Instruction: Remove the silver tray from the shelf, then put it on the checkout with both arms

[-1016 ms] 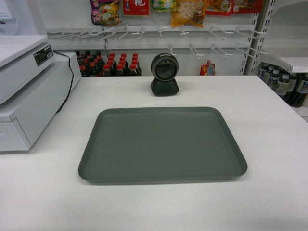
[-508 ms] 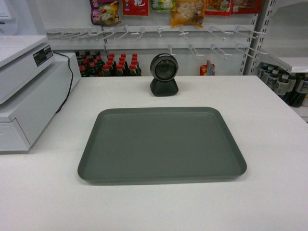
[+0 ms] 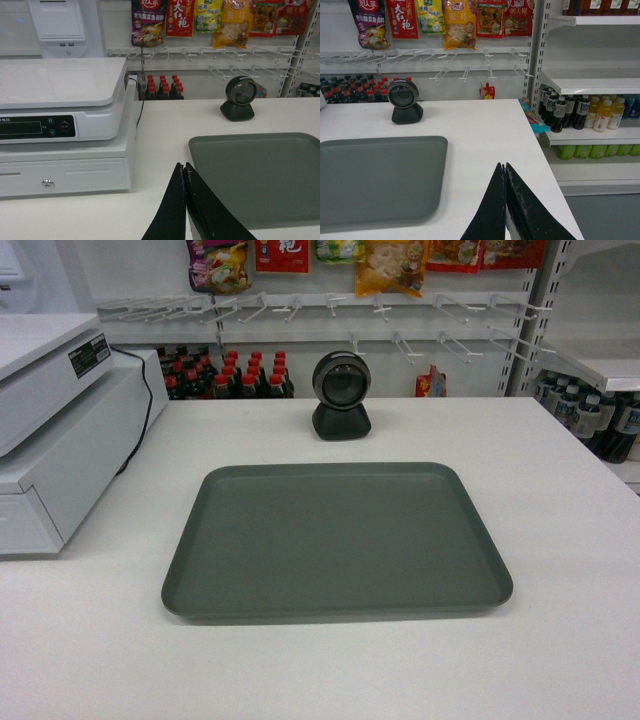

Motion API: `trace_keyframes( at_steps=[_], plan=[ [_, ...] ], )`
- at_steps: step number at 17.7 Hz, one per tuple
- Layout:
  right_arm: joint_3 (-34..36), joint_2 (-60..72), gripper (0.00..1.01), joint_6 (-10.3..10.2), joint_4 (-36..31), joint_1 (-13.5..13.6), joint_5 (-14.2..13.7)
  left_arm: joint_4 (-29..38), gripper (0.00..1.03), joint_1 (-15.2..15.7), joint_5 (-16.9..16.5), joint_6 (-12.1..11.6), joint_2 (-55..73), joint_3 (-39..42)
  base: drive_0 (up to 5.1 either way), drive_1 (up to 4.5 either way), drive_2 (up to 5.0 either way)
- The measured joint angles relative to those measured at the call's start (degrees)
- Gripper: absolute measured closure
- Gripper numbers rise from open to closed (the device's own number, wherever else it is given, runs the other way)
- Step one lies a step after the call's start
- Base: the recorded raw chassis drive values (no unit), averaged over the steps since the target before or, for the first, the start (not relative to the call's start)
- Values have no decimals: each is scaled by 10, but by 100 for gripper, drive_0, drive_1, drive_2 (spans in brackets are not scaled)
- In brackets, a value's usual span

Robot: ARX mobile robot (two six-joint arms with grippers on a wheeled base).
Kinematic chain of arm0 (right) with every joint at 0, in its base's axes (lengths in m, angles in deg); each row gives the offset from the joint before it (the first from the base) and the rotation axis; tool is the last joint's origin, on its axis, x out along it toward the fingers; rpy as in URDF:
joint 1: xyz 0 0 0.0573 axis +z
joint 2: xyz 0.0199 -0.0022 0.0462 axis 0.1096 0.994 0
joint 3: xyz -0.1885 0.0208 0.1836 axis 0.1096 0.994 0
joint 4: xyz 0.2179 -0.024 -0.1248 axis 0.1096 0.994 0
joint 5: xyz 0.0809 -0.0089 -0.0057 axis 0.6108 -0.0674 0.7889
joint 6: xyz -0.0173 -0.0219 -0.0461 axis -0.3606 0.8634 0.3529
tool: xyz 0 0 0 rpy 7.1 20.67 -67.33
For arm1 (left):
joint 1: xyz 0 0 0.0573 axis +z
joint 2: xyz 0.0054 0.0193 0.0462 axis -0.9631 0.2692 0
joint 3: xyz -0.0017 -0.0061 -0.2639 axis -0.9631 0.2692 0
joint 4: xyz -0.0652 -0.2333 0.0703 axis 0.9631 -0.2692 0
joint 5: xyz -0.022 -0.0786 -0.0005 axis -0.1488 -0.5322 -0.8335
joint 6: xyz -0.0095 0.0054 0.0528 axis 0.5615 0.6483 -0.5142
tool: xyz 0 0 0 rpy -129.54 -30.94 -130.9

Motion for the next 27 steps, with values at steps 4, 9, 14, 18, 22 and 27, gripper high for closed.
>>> trace_keyframes(
  at_steps=[4,9,14,18,22,27],
  plan=[
    [0,-85,99,0,79,0,0,-68,101,0,0,0,-70,0,0,0,0],
    [0,-161,99,0,155,0,0,-128,101,0,0,0,-130,0,0,0,0],
    [0,-212,99,0,206,0,0,-263,101,0,0,0,-240,0,0,0,0],
    [-2,-317,99,0,305,0,2,-254,101,0,0,0,-250,0,0,0,0],
    [0,-317,99,0,315,0,2,-256,100,0,0,0,-250,0,0,0,0],
    [0,-317,45,0,315,0,2,-256,45,0,0,0,-250,0,0,0,0]
  ],
)
